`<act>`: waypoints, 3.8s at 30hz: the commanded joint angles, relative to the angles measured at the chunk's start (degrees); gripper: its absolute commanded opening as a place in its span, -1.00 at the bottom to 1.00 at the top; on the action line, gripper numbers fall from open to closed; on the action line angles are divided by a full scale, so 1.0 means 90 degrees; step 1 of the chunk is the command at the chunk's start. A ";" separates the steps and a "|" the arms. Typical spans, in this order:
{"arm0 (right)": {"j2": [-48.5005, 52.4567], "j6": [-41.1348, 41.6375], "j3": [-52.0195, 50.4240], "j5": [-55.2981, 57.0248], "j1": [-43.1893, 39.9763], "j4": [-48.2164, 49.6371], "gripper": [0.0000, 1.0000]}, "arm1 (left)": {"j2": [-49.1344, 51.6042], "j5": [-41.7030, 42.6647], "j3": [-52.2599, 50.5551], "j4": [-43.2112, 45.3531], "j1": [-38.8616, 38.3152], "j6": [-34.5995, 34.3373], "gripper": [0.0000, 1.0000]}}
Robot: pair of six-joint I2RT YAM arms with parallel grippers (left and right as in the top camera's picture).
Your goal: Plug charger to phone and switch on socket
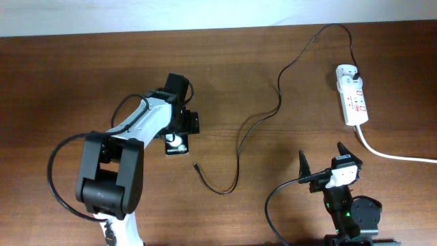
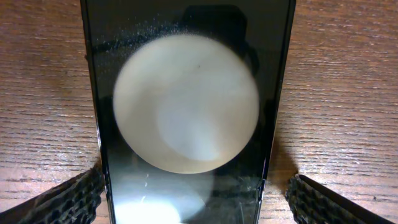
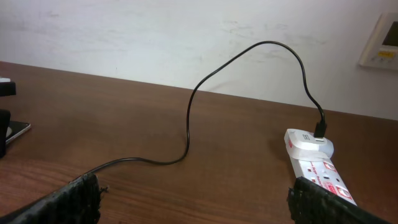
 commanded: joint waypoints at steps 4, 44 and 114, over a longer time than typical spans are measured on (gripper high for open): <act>-0.0032 -0.0041 -0.0032 0.0029 0.0039 -0.0044 0.97 | 0.0189 -0.0160 -0.0107 0.0005 -0.0032 0.0005 0.89; -0.0032 -0.0041 -0.0032 0.0032 0.0039 -0.0044 0.97 | -0.0753 0.2807 0.0296 -0.0323 0.0935 0.1231 0.25; 1.2269 0.3305 0.7397 -0.3436 0.3492 -0.0746 0.62 | -0.0753 0.4471 0.0185 -0.0182 0.0935 0.1863 0.30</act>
